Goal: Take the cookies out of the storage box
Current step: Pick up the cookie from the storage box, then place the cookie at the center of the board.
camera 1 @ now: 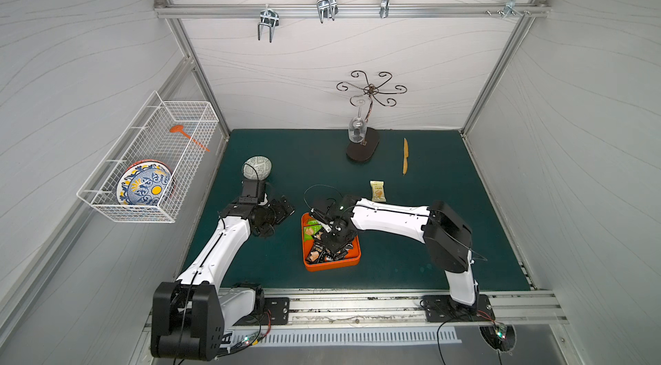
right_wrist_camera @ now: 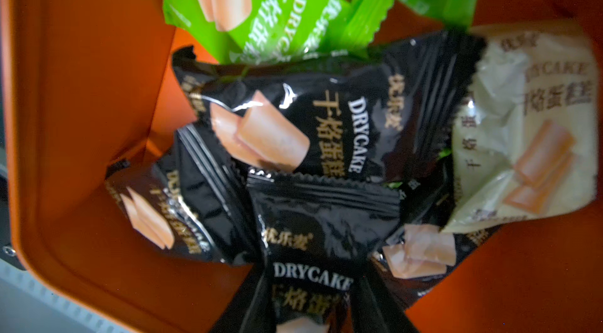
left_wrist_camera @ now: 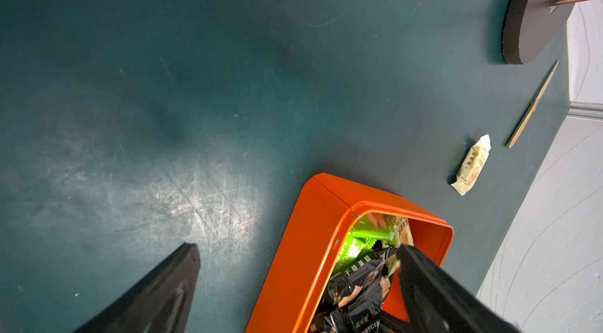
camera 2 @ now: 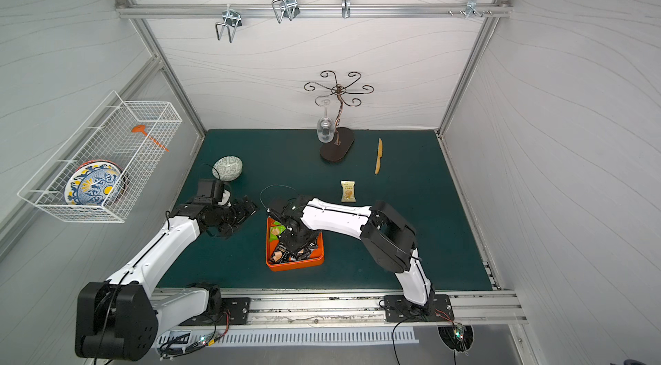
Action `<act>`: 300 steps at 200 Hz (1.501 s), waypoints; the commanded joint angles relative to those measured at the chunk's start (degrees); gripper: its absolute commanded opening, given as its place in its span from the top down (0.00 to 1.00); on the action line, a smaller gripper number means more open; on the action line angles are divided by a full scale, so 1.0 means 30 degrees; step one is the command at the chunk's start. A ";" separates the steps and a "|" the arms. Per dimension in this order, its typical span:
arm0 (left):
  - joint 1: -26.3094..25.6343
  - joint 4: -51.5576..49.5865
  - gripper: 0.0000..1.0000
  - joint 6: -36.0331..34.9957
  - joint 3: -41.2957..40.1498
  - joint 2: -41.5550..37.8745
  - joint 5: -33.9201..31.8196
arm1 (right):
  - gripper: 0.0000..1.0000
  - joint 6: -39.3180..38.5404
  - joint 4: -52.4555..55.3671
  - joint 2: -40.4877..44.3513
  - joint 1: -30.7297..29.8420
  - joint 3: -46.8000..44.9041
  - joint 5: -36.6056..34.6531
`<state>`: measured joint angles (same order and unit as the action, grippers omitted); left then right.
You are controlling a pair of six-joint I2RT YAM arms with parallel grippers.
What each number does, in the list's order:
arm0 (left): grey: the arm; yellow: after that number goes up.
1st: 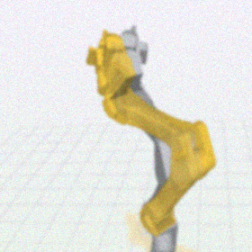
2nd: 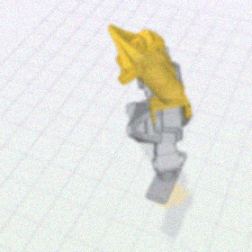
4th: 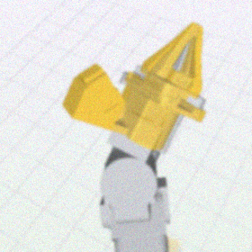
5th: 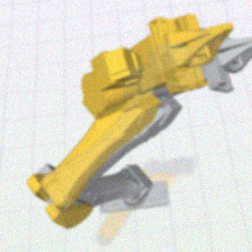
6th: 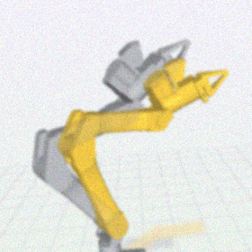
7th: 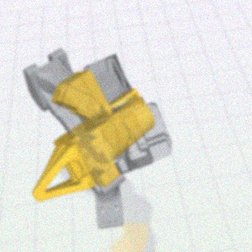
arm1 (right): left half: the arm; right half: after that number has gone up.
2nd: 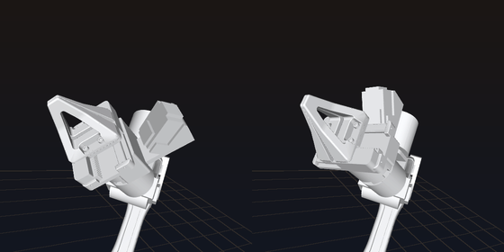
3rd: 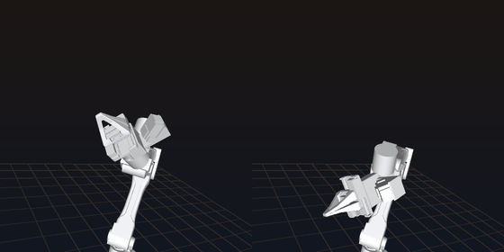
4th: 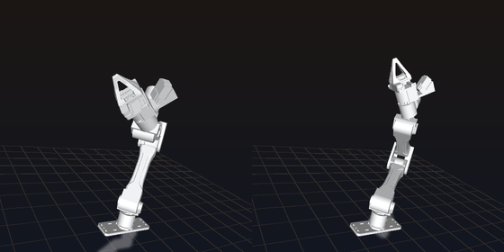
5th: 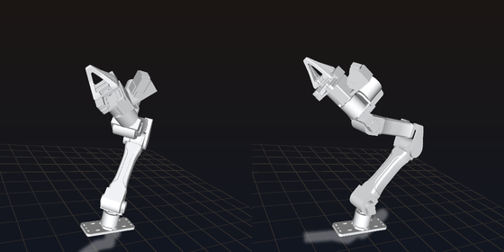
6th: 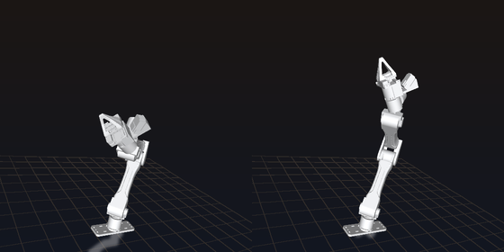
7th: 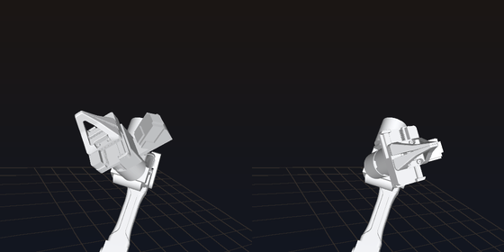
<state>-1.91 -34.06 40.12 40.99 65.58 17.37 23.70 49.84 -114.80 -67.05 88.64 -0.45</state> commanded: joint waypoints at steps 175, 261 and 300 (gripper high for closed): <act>0.0023 -0.0422 0.02 -0.0657 0.1737 0.0837 0.1503 | 0.61 -0.1157 0.1602 0.4298 0.6053 0.0110 -0.1382; -0.0528 -0.0716 0.02 -0.1185 0.2346 0.1605 0.1418 | 0.61 -0.2529 0.0762 0.3917 1.0926 -0.1304 -0.2273; -0.0716 -0.0701 0.02 -0.1185 0.2274 0.1610 0.1382 | 0.61 -0.3234 -0.0077 0.2709 1.2725 -0.1305 -0.2299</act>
<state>-3.60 -36.18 37.60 45.43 70.24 21.32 16.08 51.59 -104.22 -31.29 84.88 -6.87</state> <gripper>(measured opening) 0.979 0.393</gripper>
